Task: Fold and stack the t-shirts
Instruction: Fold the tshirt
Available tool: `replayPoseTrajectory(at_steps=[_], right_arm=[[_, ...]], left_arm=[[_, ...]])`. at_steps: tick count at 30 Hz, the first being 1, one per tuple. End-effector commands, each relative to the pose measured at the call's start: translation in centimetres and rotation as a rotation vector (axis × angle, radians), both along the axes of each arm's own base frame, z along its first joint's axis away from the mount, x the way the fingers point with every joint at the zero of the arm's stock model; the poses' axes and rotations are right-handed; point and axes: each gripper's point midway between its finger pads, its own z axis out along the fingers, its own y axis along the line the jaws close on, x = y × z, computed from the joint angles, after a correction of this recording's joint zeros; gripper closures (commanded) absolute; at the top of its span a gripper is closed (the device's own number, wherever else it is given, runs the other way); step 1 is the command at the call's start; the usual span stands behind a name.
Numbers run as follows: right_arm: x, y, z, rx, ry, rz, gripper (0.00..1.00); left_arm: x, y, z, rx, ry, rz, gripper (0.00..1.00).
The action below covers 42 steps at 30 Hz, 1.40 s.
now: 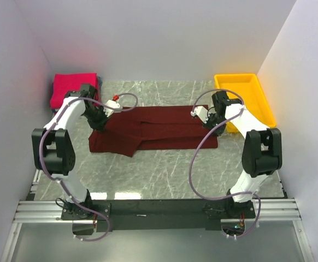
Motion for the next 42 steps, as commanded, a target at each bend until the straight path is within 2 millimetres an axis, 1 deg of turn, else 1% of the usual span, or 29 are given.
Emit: replayPoseTrajectory(at_steps=[1,2,4,5,7,8,9,13,22,32,42], right_arm=[[2.2,-0.4,1.1,-0.007,-0.047,-0.013,1.0],[2.4,-0.4,0.9,-0.008,-0.044,-0.015,1.0],[2.7,-0.5,0.5,-0.016,-0.036,-0.018,1.0],[3.1,-0.5,0.6,-0.015,-0.041,-0.023,1.0],[3.4,-0.5,0.1,-0.019,-0.024,-0.029,1.0],[3.7,-0.5,0.3,-0.019,-0.028,-0.033,1.0],[3.8,-0.4,-0.1,-0.02,-0.015,-0.034,1.0],[4.8,-0.5,0.0,-0.027,-0.019,-0.045,1.0],[6.0,-0.6,-0.3,-0.037,-0.008,-0.051,1.0],[6.4,-0.9,-1.5,-0.053,0.013,-0.051,1.0],[7.6,-1.0,-1.6,-0.056,0.008,-0.066,1.0]], left_arm=[[2.5,-0.5,1.2,-0.037,-0.052,0.023,0.99],[2.8,-0.5,0.7,-0.039,-0.038,0.027,0.99],[3.6,-0.6,0.9,-0.04,-0.045,0.032,0.99],[4.0,-0.5,0.7,-0.038,-0.044,0.036,0.99],[4.4,-0.5,0.6,-0.036,-0.046,0.038,0.99],[4.5,-0.5,0.1,-0.034,-0.032,0.04,0.99],[4.9,-0.5,0.2,-0.033,-0.037,0.043,0.99],[5.6,-0.4,-0.2,-0.026,-0.039,0.054,0.99],[6.6,-0.1,-1.3,-0.014,-0.036,0.069,0.99],[7.8,0.0,-1.8,-0.006,-0.04,0.078,0.99],[8.4,0.2,-2.7,0.01,-0.024,0.075,0.99]])
